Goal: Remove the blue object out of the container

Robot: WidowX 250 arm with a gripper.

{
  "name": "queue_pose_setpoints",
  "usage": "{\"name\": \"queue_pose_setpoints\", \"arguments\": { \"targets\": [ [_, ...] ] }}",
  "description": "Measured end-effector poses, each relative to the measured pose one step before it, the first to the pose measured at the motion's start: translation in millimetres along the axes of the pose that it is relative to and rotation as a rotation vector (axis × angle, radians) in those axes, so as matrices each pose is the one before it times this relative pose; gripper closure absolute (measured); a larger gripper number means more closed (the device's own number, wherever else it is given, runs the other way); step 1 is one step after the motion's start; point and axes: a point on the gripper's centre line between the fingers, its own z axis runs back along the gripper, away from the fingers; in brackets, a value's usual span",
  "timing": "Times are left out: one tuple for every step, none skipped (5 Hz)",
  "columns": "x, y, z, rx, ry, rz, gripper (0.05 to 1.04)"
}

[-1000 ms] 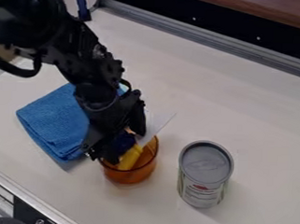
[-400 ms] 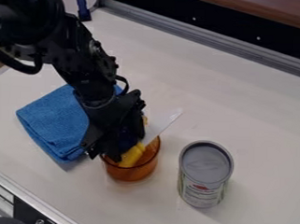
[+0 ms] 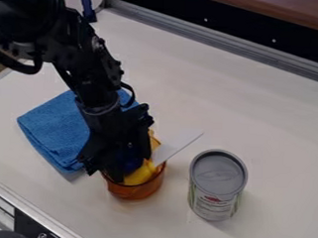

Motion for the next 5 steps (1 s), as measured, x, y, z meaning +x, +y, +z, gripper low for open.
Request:
{"name": "queue_pose_setpoints", "arguments": {
  "targets": [
    [-1.39,-0.8,2.7,0.0058,0.0109,0.0002,0.378],
    [1.75,-6.46,3.83,-0.0073,0.0029,-0.0095,0.378],
    [-3.93,-4.3,16.85,-0.0057,0.034,-0.0082,0.378],
    [-4.48,-9.1,20.08,0.0013,0.0645,0.0032,0.378],
    [-2.16,-17.04,17.04,-0.0162,0.0315,0.0267,0.378]
  ]
}}
